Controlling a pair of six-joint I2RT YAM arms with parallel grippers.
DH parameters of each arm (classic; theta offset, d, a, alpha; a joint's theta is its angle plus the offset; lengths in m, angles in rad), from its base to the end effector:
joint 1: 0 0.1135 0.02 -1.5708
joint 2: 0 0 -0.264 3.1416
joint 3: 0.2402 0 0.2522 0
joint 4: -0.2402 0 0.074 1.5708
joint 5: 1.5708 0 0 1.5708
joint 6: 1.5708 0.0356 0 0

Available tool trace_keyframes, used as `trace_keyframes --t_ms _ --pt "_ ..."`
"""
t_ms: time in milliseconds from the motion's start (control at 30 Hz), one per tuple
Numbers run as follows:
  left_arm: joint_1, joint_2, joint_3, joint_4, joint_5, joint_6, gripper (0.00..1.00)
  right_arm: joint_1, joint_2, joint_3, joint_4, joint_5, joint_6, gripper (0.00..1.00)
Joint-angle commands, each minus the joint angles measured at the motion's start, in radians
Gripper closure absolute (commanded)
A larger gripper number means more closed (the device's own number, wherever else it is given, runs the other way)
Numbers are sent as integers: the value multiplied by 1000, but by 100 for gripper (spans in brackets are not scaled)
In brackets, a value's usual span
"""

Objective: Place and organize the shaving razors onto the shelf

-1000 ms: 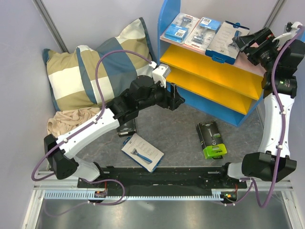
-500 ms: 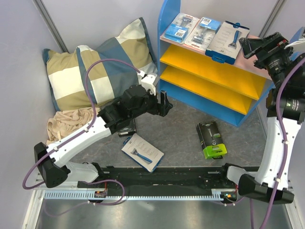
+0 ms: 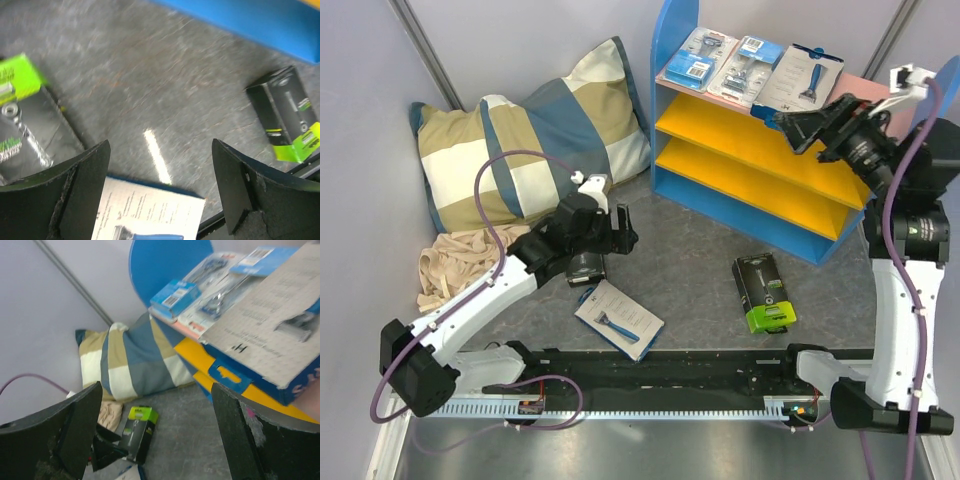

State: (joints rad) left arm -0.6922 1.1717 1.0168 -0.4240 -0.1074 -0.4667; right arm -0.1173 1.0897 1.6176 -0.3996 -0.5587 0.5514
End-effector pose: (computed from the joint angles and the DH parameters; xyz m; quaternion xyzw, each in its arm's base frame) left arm 0.2028 -0.1632 0.3184 0.0734 0.8755 -0.2207 0.4235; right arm 0.1835 -0.0026 0.5361 0.0127 0.6675 0.3333 0.6657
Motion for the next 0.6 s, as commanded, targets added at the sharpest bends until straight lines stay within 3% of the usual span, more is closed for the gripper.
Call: trace_keyframes --t_ms 0,333,567 --pt "42 -73 -79 1 54 -98 11 111 21 -27 -70 26 -99 2" --pt "118 -194 -262 -55 66 -222 10 585 113 -139 -123 304 -200 2" --pt "137 -276 -353 -96 84 -274 11 786 200 -300 -53 404 -193 2"
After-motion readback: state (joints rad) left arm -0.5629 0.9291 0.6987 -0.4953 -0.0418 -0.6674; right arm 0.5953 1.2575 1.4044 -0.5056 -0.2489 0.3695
